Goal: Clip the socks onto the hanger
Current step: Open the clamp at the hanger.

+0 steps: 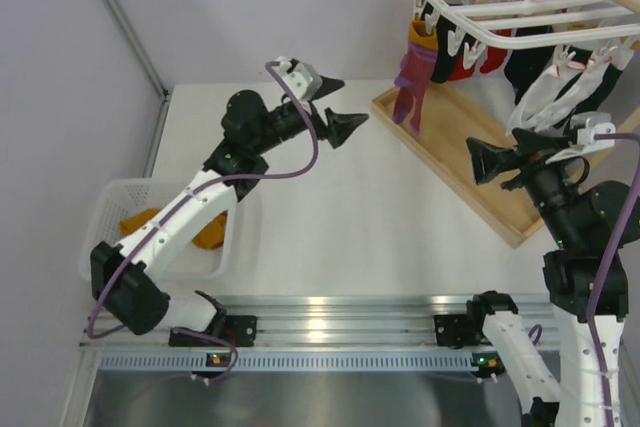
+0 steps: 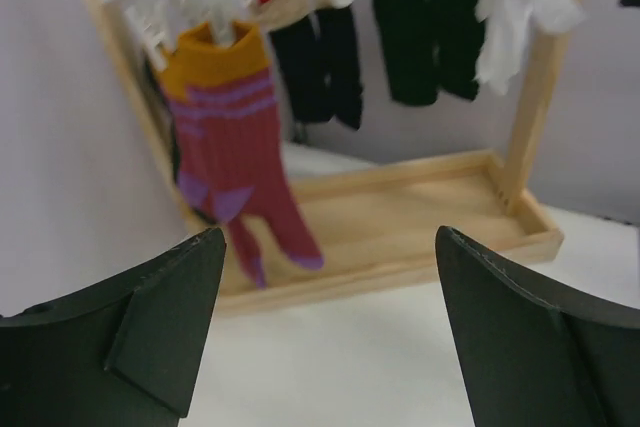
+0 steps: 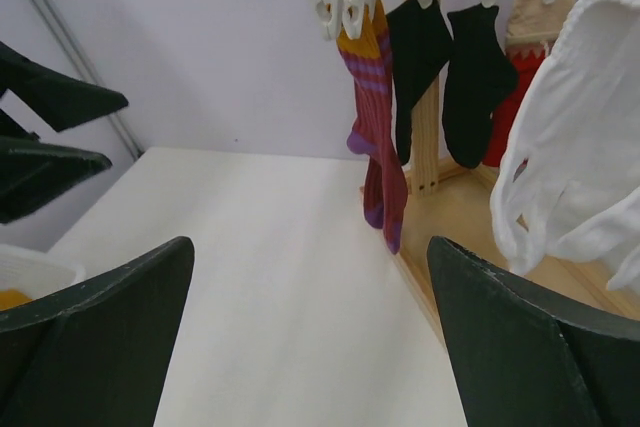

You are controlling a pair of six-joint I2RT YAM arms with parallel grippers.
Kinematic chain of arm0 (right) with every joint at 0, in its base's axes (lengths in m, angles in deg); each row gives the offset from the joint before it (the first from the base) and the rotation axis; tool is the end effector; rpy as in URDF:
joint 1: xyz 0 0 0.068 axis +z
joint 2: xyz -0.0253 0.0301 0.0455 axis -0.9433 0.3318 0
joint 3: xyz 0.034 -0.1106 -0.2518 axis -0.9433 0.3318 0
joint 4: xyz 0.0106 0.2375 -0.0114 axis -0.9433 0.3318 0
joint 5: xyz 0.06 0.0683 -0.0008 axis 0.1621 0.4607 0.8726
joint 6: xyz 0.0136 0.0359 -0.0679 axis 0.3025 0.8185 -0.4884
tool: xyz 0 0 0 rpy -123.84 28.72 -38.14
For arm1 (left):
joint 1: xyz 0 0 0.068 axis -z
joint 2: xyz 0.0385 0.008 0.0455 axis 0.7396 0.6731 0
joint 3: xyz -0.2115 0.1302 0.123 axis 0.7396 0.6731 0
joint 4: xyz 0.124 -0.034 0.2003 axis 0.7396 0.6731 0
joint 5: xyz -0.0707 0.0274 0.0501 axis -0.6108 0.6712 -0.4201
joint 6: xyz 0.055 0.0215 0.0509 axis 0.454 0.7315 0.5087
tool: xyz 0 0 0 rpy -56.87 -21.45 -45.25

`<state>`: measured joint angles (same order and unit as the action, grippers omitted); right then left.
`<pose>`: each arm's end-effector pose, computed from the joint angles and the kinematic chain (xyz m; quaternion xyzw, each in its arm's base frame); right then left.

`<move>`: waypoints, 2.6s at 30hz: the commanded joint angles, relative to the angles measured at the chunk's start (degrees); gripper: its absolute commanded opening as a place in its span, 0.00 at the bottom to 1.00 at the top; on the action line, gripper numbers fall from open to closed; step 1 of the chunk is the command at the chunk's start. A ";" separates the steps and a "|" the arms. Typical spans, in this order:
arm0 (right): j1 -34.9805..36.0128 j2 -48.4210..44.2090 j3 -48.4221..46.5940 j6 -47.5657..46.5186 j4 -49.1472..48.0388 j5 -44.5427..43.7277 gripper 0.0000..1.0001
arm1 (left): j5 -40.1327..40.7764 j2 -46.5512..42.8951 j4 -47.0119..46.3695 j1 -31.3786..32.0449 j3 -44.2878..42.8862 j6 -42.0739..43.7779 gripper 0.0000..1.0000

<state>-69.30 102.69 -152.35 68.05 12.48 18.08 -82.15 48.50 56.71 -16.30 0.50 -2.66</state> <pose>0.0866 0.0218 0.4447 -0.0531 0.6567 0.1839 0.7295 0.2479 -0.1857 0.4444 0.3441 0.5572 -0.3340 0.6779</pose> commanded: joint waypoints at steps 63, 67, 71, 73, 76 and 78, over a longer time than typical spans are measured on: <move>1.84 25.47 -22.26 13.77 -18.30 1.95 0.86 | -1.96 47.99 -39.12 17.12 -48.70 -17.67 0.27; 3.07 26.79 -23.49 8.59 -16.28 1.95 0.86 | -4.34 47.11 -38.59 17.12 -47.82 -17.23 0.21; 3.25 26.79 -23.75 5.77 -14.96 1.86 0.86 | -6.37 46.67 -37.36 17.12 -47.81 -16.26 0.17; 3.25 26.88 -24.10 4.71 -13.82 1.43 0.85 | -7.24 46.49 -37.10 17.03 -47.81 -16.18 0.14; 3.34 27.23 -25.07 4.27 -12.41 0.90 0.84 | -7.33 46.49 -37.19 17.03 -47.99 -16.09 0.12; 3.33 27.50 -25.77 4.71 -11.27 0.54 0.81 | -7.77 46.49 -37.27 17.03 -47.99 -15.82 0.12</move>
<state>-66.61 130.14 -174.56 74.50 2.03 19.57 -87.20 98.23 20.67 0.47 -47.22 -18.98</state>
